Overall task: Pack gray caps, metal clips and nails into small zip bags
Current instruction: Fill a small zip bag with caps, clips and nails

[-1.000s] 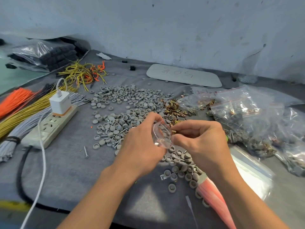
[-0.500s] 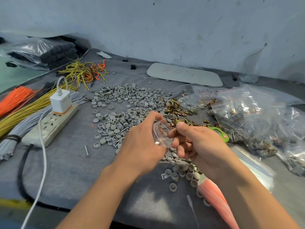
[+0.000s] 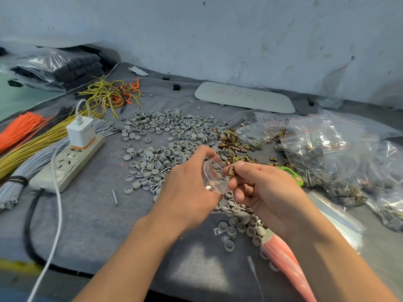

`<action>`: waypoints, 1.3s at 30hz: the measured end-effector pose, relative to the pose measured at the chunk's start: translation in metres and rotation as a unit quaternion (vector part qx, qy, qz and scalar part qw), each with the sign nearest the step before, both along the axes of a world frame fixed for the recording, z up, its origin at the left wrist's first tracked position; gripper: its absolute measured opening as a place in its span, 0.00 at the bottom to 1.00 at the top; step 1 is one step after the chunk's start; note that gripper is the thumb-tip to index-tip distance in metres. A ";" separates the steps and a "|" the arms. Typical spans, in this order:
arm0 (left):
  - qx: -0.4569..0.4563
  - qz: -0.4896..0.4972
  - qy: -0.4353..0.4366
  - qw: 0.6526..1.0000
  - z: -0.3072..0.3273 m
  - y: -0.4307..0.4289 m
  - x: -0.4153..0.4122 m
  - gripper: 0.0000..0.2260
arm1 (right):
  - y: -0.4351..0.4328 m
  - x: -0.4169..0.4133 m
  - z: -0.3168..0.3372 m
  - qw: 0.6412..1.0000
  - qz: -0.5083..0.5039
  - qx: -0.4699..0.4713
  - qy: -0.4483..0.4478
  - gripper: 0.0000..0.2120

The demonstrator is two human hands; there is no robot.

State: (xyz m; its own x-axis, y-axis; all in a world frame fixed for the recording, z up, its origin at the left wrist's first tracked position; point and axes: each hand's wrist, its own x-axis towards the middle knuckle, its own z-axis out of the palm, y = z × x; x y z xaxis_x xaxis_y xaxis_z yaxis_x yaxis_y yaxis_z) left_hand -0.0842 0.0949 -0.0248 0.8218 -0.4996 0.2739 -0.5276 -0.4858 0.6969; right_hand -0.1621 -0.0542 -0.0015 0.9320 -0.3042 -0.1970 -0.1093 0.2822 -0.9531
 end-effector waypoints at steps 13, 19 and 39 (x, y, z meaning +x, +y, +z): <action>0.009 -0.006 -0.021 1.000 -0.001 0.000 0.002 0.24 | -0.003 -0.006 0.001 0.997 0.033 -0.044 -0.051 0.15; 0.006 -0.008 -0.018 1.000 -0.001 0.000 0.001 0.24 | -0.002 -0.007 0.002 0.998 0.027 -0.024 -0.049 0.15; -0.097 0.025 -0.036 0.994 0.004 0.000 -0.001 0.24 | 0.006 0.000 -0.001 0.922 -0.178 -0.325 -0.115 0.08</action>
